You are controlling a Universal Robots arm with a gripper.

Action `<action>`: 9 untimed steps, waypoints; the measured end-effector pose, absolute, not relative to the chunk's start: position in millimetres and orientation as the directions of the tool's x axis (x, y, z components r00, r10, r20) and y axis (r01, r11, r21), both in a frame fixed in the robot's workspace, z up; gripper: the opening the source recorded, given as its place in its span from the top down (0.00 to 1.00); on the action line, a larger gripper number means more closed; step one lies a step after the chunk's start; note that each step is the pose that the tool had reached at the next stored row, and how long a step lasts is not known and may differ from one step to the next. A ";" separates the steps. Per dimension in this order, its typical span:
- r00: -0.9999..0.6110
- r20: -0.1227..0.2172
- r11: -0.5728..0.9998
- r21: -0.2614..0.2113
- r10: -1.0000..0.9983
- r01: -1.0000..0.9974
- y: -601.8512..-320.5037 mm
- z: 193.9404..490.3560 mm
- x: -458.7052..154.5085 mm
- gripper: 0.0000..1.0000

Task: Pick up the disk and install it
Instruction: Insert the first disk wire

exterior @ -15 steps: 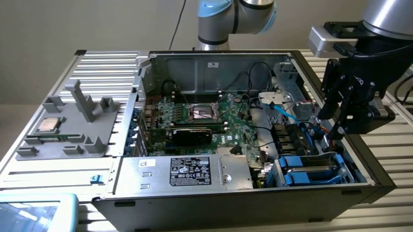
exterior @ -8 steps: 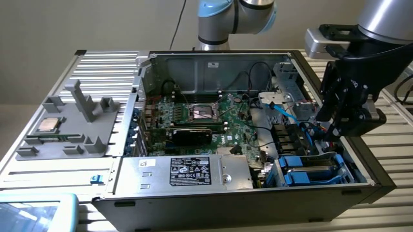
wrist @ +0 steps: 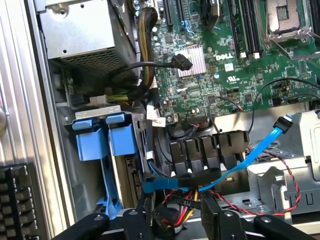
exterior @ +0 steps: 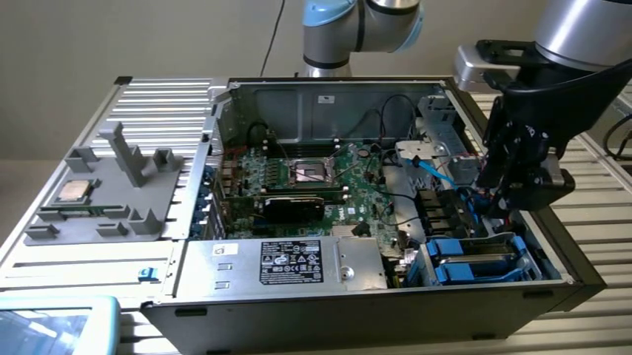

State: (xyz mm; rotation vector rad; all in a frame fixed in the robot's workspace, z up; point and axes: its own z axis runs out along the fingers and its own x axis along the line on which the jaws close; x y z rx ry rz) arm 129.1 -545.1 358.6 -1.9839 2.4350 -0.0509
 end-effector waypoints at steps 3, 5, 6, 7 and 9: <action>-0.220 0.019 0.220 -0.026 -0.975 -0.975 -544.7 356.5 128.8 0.48; -0.227 0.018 0.227 -0.027 -0.974 -0.974 -543.9 356.0 128.7 0.48; -0.230 0.018 0.229 -0.027 -0.973 -0.973 -543.4 356.1 128.8 0.48; -0.232 0.019 0.232 -0.027 -0.972 -0.972 -542.8 356.1 128.7 0.48; -0.237 0.018 0.236 -0.028 -0.971 -0.971 -541.3 356.1 128.7 0.48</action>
